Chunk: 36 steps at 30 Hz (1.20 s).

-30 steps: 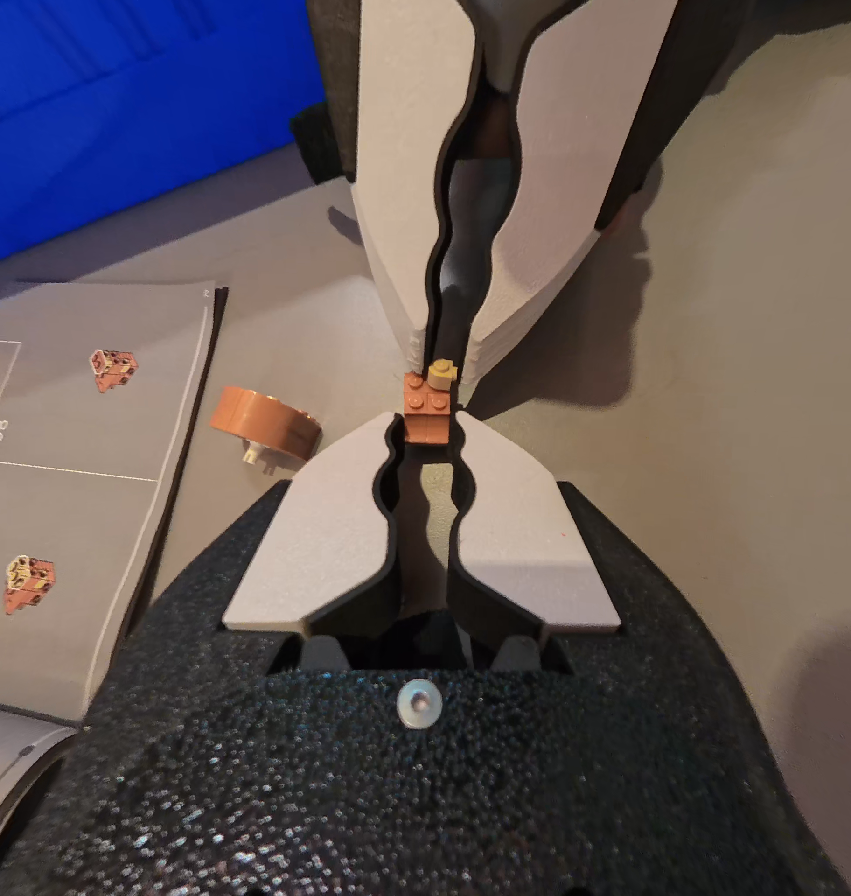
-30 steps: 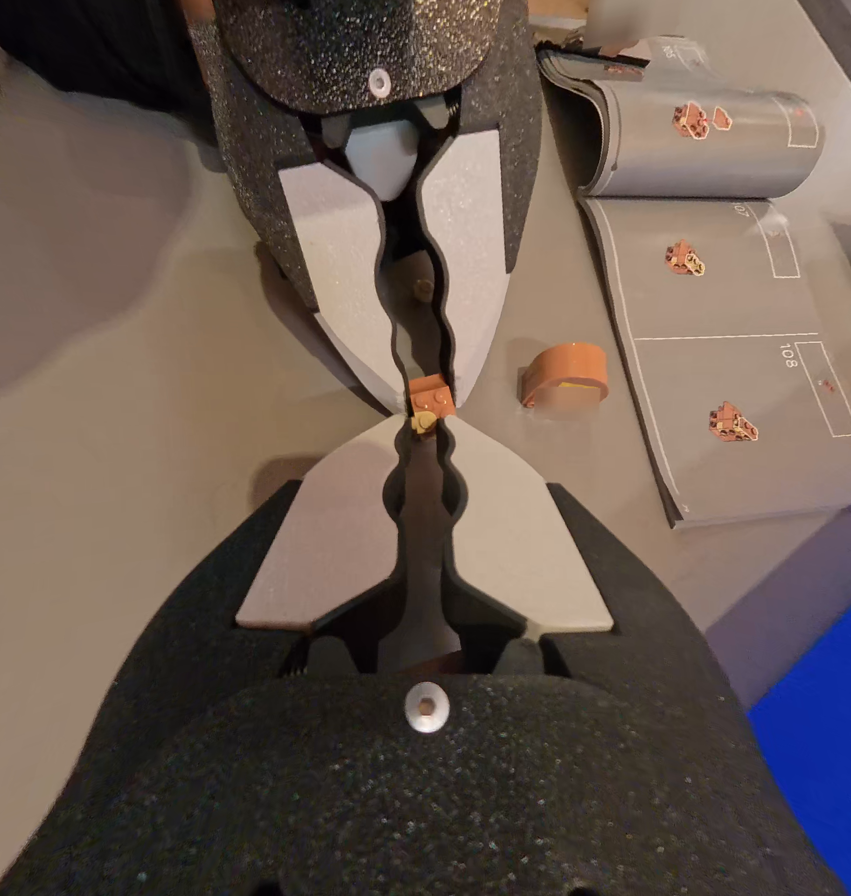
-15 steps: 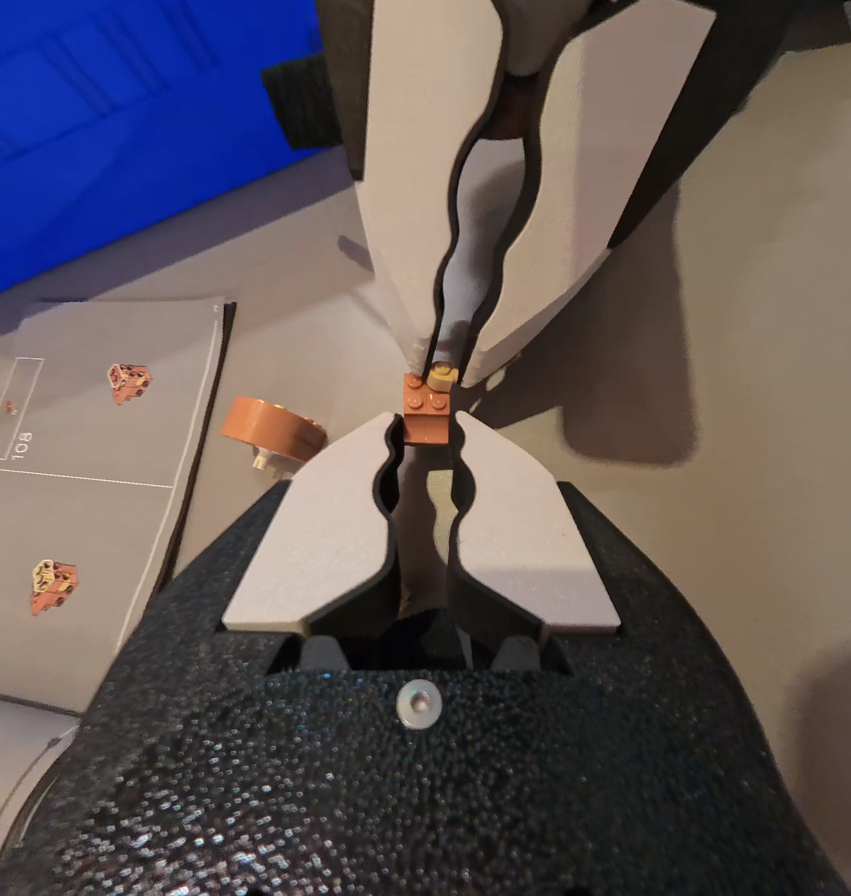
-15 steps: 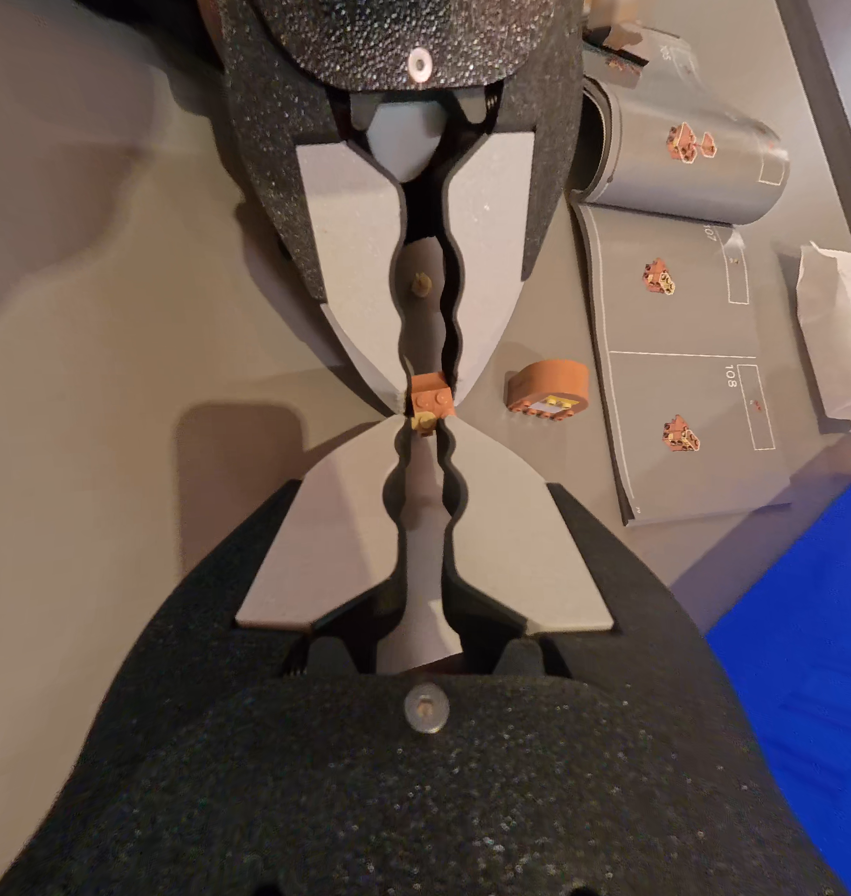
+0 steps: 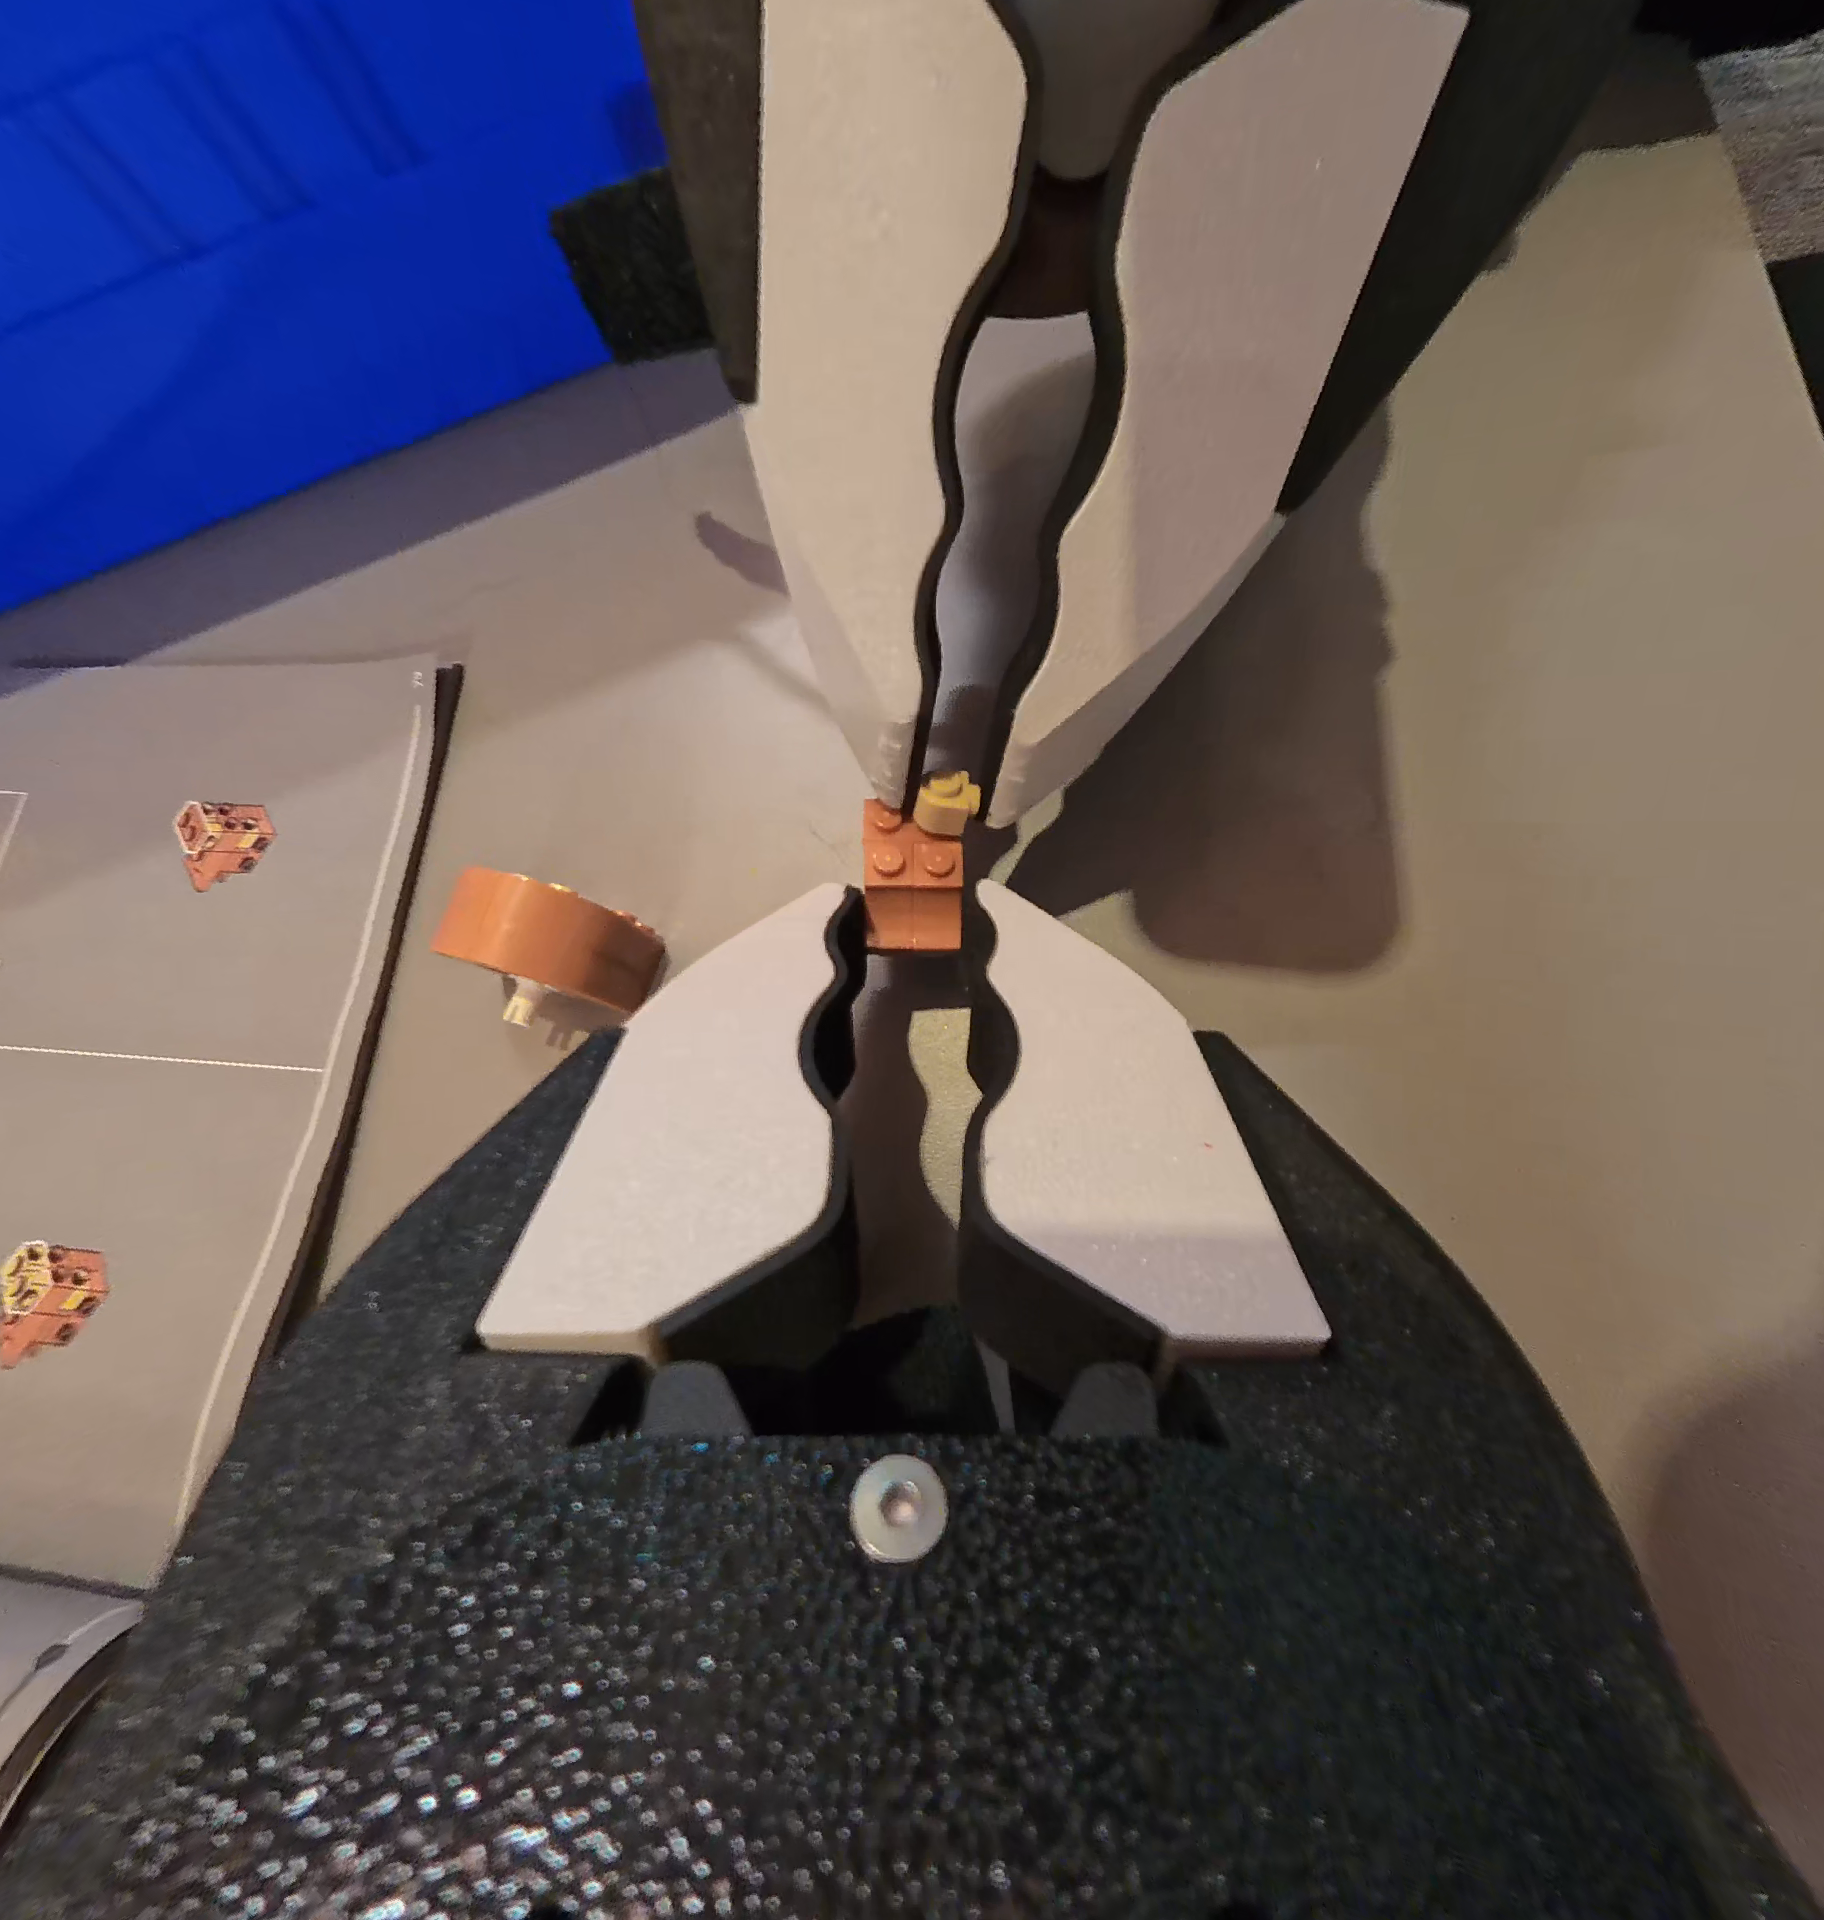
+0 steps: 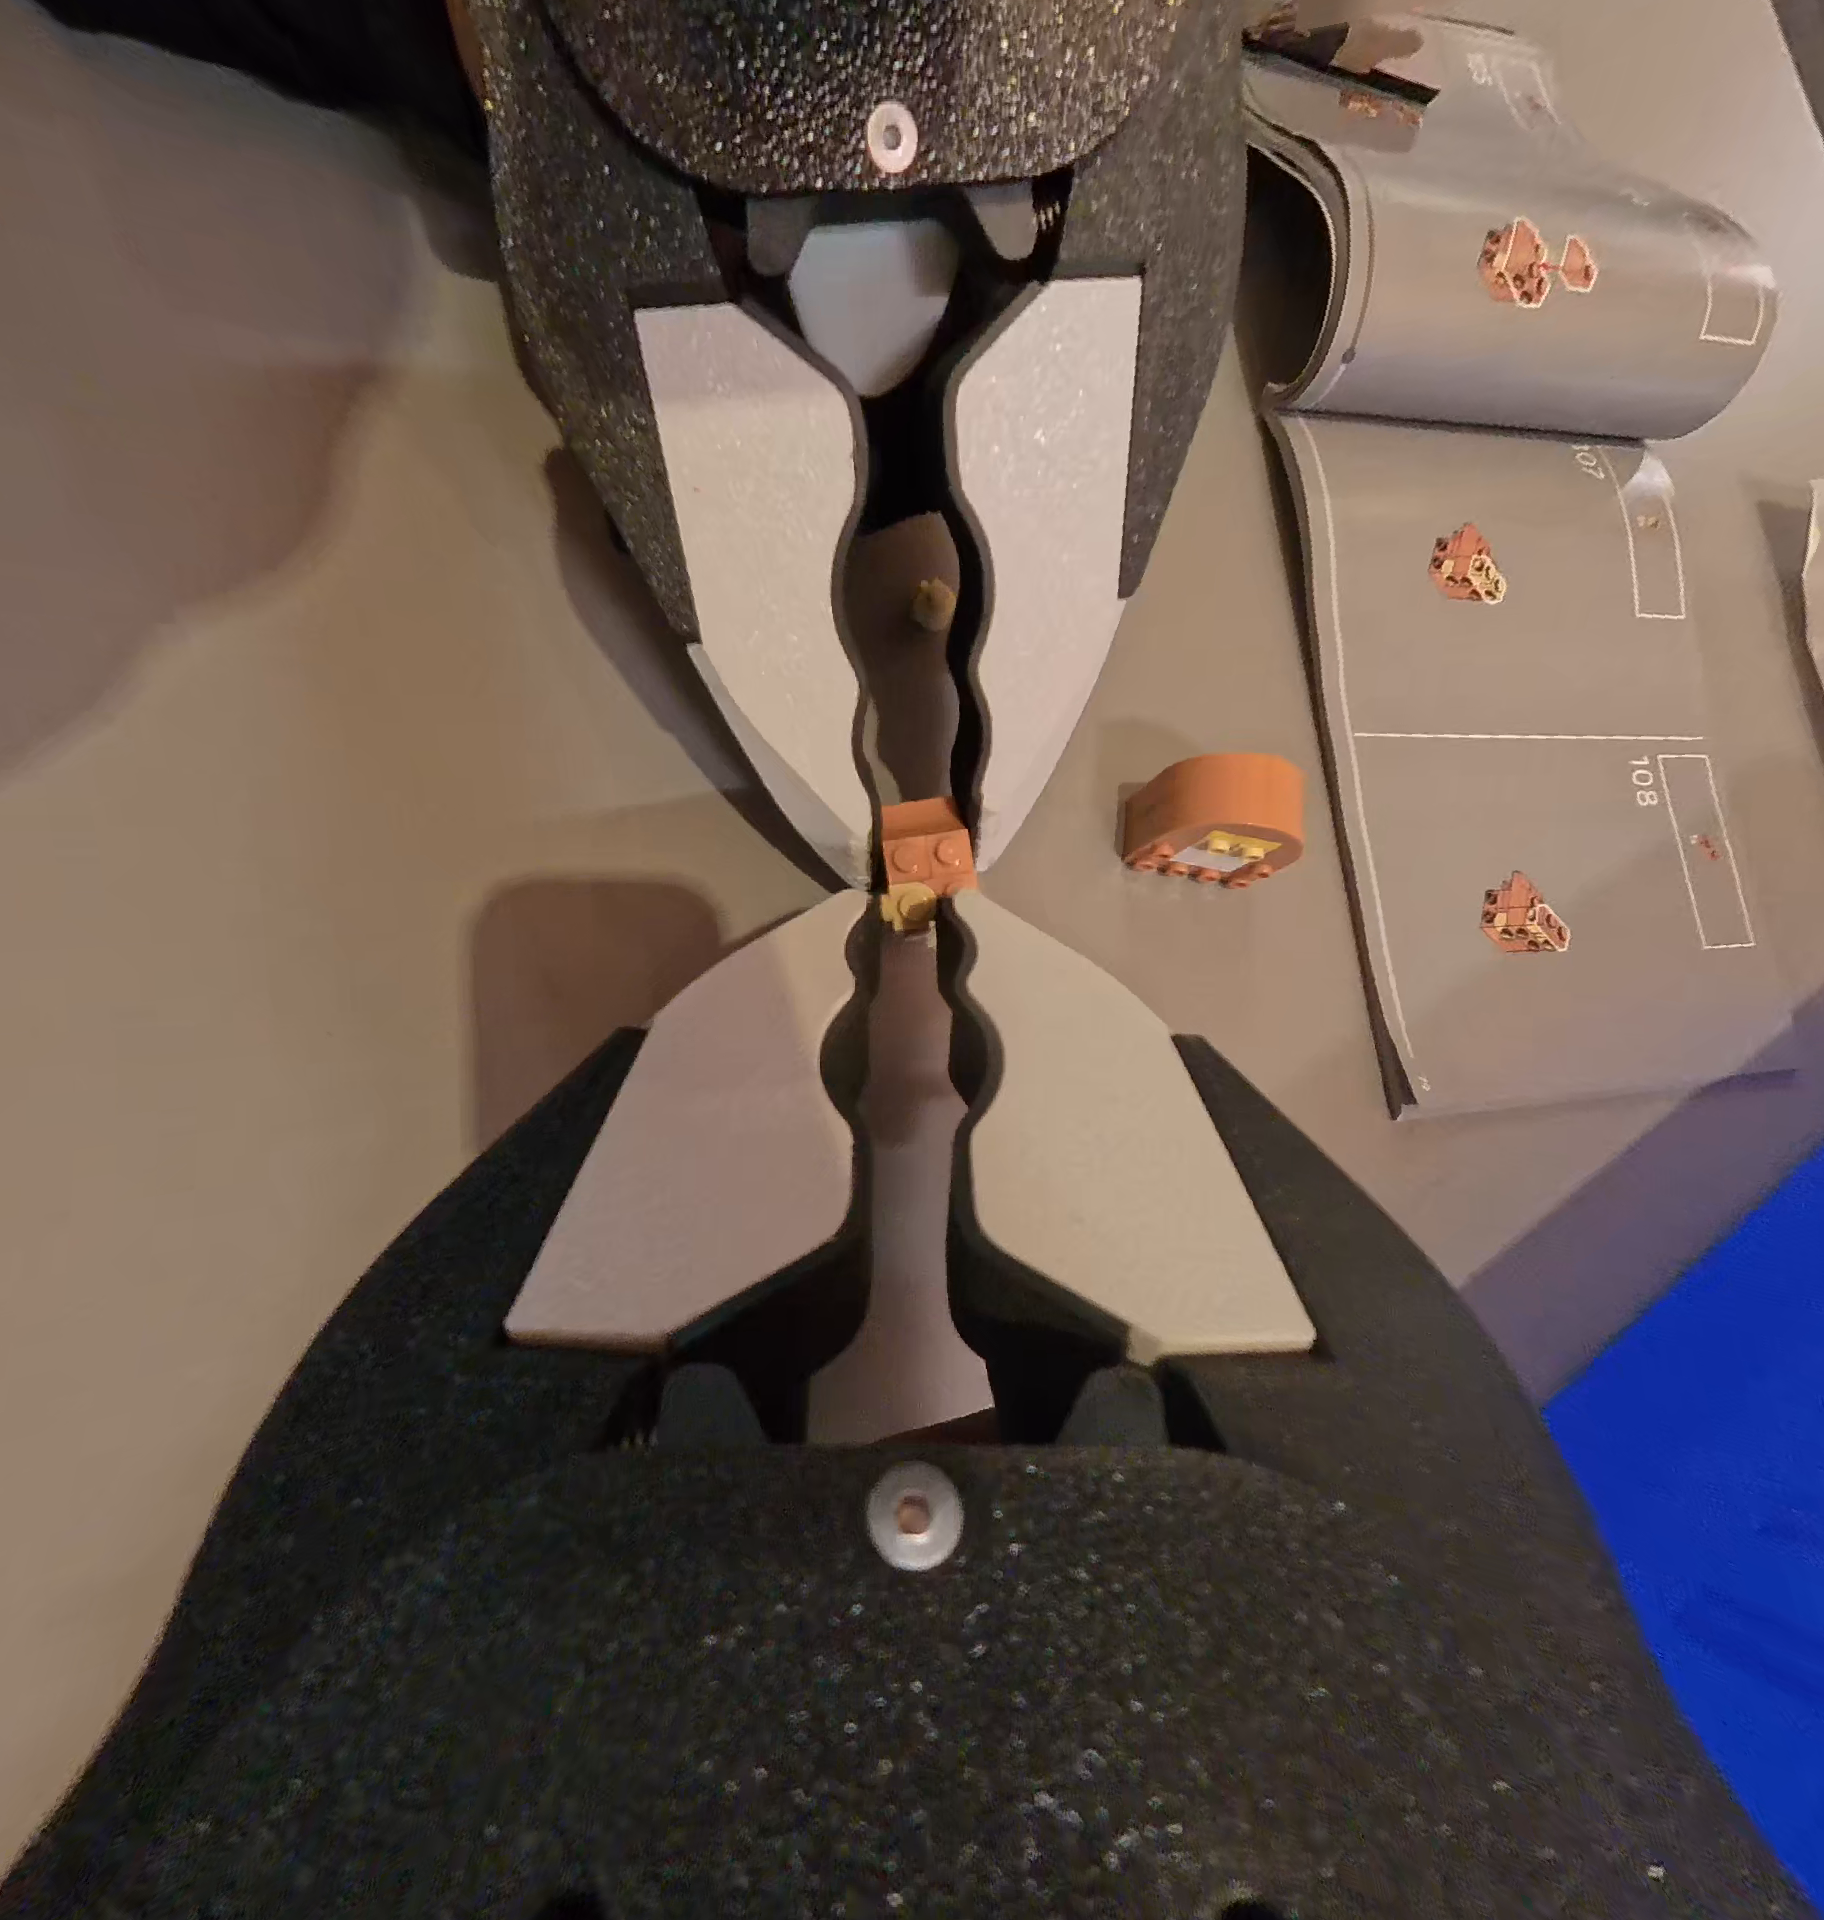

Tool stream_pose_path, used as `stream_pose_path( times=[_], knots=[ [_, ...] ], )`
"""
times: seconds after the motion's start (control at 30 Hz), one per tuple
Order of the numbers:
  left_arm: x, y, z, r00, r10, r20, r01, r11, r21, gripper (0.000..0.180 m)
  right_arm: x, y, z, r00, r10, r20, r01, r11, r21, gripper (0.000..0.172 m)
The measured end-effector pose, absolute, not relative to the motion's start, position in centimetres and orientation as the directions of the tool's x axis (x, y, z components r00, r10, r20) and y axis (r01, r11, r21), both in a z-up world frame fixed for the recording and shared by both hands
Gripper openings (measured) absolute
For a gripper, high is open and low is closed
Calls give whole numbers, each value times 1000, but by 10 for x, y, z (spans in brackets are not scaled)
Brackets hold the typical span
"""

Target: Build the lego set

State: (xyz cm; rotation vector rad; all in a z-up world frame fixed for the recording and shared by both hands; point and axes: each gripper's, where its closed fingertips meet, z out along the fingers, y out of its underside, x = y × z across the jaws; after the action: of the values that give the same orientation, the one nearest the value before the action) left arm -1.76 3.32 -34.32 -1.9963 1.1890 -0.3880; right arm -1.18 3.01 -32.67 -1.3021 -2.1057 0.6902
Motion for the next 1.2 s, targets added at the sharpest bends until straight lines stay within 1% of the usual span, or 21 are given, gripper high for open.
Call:
stream_pose_path(
  times=[1.2],
  knots=[
    [-14, 29, -340, 523, -852, 7, -528, -331, -782, 17, -11, 29, -322, -375, 900, 220, 588, 415, -695, 15]
  ],
)
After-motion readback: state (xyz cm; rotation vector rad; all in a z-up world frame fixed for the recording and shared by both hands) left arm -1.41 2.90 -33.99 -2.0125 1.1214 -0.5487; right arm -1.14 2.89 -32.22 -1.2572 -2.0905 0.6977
